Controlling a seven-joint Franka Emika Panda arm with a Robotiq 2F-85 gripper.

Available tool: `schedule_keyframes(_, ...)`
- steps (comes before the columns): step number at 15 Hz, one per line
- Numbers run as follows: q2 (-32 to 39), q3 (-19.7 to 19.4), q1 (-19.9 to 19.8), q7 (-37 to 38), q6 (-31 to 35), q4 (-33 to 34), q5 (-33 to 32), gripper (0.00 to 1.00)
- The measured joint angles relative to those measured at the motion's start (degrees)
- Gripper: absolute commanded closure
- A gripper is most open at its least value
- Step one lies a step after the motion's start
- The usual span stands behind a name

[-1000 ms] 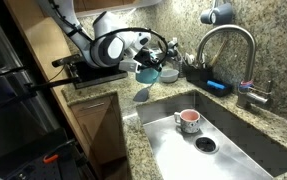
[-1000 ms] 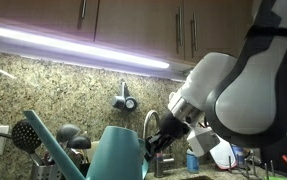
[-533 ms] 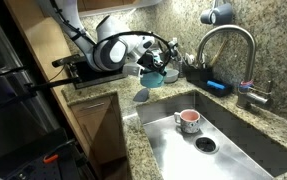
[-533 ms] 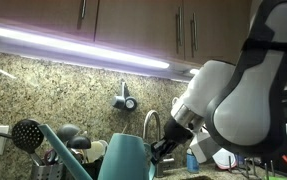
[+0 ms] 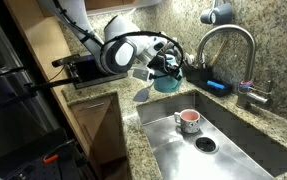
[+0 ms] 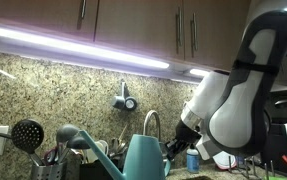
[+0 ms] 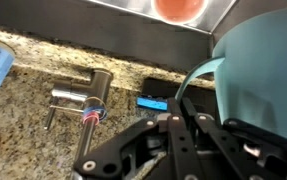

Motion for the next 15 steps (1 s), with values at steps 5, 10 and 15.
schedule_keyframes(5, 0.1, -2.3, -2.0, 0.1, -0.1, -0.2, 1.1, 0.98)
schedule_keyframes(10, 0.2, -2.8, -5.8, 0.1, -0.3, -0.3, 1.1, 0.98)
schedule_keyframes(15, 0.4, -2.7, -9.3, 0.1, -1.0, -0.3, 1.1, 0.93)
